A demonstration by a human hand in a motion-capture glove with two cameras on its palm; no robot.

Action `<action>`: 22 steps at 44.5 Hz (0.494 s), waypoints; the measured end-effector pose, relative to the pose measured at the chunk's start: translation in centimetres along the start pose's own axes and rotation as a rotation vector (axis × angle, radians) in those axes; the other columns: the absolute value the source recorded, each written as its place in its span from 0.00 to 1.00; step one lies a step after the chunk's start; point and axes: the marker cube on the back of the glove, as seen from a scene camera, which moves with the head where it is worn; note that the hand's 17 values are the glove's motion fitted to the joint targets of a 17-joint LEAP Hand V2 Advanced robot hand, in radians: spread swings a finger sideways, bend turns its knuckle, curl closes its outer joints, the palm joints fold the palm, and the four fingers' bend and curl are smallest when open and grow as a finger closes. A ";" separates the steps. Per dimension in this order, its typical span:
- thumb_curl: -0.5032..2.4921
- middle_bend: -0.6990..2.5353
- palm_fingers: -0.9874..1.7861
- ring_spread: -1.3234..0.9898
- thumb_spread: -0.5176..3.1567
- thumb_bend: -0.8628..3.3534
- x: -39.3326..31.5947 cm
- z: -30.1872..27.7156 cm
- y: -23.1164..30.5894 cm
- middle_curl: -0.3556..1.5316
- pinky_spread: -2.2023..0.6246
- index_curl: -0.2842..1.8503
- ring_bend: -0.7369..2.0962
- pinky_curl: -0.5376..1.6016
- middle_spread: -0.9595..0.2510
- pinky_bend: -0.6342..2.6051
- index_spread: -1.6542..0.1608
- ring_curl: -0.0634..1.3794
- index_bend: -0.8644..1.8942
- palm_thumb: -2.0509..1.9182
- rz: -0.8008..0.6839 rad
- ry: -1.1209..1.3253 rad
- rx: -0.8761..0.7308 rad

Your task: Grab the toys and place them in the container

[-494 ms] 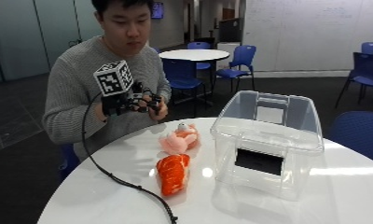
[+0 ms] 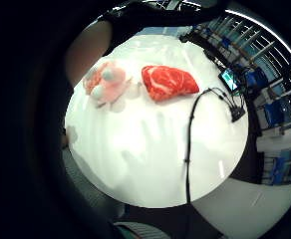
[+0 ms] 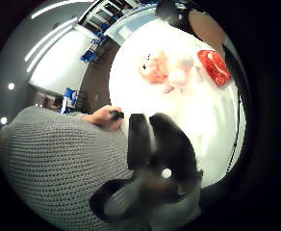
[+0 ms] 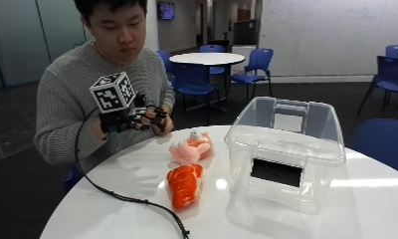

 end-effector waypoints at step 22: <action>0.23 0.27 0.40 0.48 0.53 0.20 8.1 0.5 -9.4 0.32 0.78 0.27 0.34 0.38 0.59 0.34 0.69 0.15 0.41 0.51 0.160 0.065 -0.043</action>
